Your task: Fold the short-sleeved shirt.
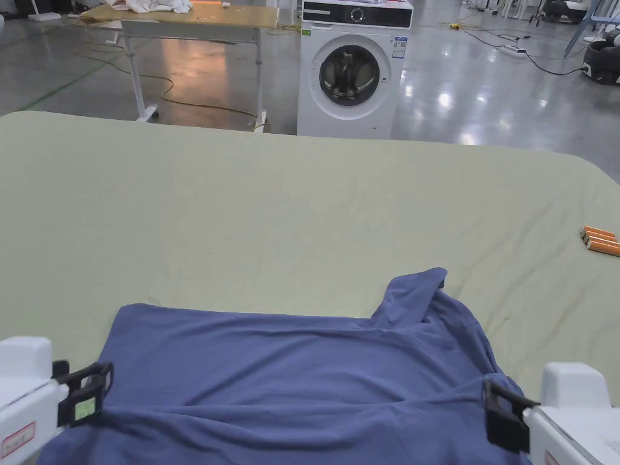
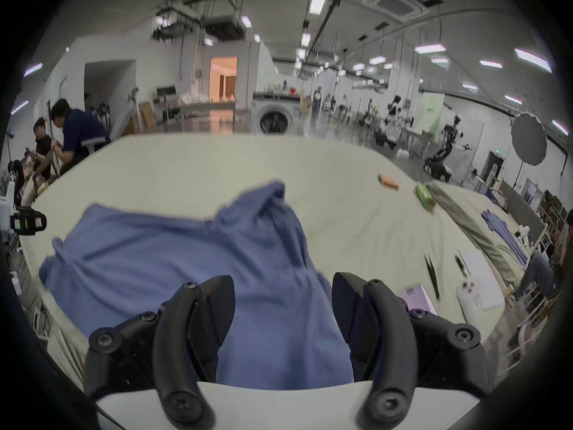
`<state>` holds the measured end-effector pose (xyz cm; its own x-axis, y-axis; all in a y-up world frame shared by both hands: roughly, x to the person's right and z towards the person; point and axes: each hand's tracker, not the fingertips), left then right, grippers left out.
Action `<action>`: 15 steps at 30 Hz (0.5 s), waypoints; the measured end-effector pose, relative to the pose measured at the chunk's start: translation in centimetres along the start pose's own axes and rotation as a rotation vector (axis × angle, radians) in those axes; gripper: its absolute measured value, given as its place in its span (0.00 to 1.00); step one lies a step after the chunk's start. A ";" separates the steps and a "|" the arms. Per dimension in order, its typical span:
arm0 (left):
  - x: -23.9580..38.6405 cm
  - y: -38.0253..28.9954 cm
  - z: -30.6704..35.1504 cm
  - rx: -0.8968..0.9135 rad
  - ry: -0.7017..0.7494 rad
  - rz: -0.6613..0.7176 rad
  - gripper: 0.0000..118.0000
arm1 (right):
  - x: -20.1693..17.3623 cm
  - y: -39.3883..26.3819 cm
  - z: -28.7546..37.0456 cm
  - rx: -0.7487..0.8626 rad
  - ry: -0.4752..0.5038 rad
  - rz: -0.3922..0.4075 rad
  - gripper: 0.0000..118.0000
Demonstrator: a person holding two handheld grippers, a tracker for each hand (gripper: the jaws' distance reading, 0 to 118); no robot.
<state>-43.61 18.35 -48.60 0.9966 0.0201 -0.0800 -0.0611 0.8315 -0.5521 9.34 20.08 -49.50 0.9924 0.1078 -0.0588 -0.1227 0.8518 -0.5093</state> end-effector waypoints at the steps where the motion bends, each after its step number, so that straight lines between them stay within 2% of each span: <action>1: 0.5 0.6 -0.1 0.030 0.005 -0.009 0.43 | -0.7 0.5 -0.3 0.035 -0.002 0.000 0.59; 5: 2.8 2.6 -0.5 0.142 0.019 -0.042 0.36 | -4.1 2.4 -1.1 0.179 0.034 0.001 0.55; 7: 3.7 3.3 -0.5 0.201 0.011 -0.046 0.21 | -5.8 3.3 -1.3 0.239 0.051 -0.007 0.31; 8: 3.8 3.4 -0.9 0.210 0.016 -0.046 0.15 | -6.4 3.6 -1.3 0.267 0.055 -0.010 0.16; 9: 3.8 3.5 -1.2 0.236 0.024 -0.047 0.10 | -7.2 3.9 -1.3 0.290 0.047 -0.002 0.11; 12: 4.3 4.0 -1.1 0.289 0.046 -0.047 0.00 | -8.9 4.4 -1.4 0.372 0.033 0.002 0.07; 15: 3.7 4.4 -2.0 0.253 0.042 -0.019 0.00 | -9.9 4.8 -1.7 0.385 0.040 -0.007 0.04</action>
<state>-40.31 20.95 -53.03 0.9939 -0.0156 -0.1094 -0.0214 0.9442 -0.3286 -1.10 22.22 -52.76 0.9917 0.0877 -0.0939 -0.1012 0.9834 -0.1505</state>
